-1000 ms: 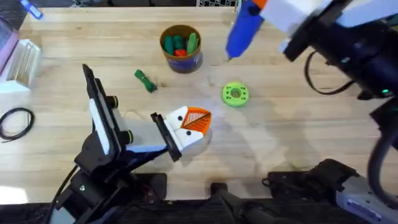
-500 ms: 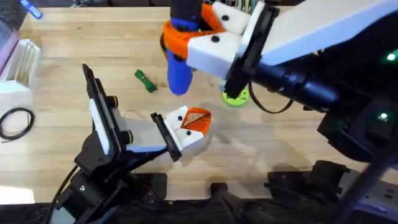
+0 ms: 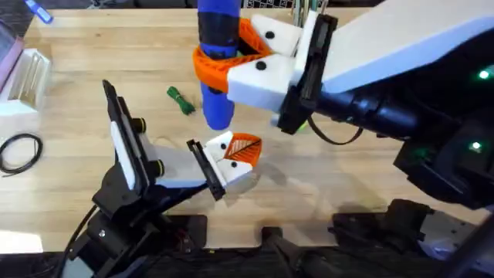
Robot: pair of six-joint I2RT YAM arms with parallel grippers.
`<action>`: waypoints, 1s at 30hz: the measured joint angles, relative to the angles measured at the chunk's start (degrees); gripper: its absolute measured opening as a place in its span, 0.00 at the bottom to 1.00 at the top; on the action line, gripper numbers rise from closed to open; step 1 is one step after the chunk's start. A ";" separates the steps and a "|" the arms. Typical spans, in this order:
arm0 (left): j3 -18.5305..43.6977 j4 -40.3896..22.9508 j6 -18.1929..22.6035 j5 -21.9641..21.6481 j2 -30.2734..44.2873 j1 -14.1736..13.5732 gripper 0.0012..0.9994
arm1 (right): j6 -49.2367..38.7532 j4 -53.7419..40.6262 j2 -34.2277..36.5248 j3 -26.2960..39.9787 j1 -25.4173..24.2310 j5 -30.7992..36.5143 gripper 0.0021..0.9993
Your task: Pick up the gripper from the table and insert it into the empty holder that is missing its gripper. Then pick up a screw, insert it into the mounting hole, and use the screwdriver to tighten it. Finally, clean up the table by picking up the vegetable and placing it into the bucket.
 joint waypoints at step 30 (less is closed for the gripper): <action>0.00 -0.02 -0.63 -1.27 0.00 0.00 0.00 | 1.36 -3.03 -1.11 -0.02 -0.02 -1.60 0.02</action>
